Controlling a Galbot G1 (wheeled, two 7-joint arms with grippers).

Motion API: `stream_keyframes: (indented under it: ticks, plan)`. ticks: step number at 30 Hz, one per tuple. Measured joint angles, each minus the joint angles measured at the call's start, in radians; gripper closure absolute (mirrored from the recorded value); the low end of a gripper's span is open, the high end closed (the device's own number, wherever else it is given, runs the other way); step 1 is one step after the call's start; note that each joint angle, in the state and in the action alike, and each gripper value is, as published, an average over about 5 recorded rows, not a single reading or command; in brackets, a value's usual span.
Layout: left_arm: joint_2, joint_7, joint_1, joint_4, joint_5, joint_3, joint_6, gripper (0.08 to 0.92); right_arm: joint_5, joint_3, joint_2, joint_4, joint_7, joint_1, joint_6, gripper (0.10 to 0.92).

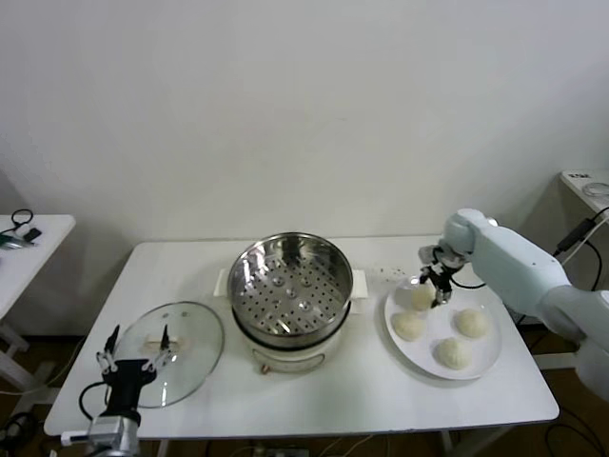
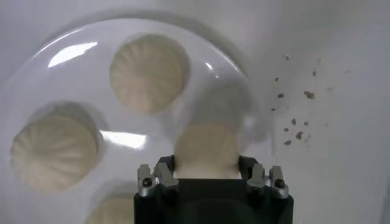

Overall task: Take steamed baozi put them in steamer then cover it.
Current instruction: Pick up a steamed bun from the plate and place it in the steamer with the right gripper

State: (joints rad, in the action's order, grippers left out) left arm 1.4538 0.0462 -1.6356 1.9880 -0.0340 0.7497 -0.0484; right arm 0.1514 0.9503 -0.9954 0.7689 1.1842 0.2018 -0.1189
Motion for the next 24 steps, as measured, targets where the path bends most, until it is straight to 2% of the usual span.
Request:
stream_keyframes:
  ticks: [14, 24]
  plan:
    - [-0.004, 0.003, -0.02, 0.007, -0.003, -0.012, 0.009, 0.177, -0.118, 0.238, -0.123, 0.143, 0.022, 0.348, -0.184, 0.347]
    - [-0.007, -0.005, -0.03, 0.011, -0.006, -0.018, 0.011, 0.177, -0.05, 0.275, -0.271, 0.202, -0.001, 0.443, -0.35, 0.347]
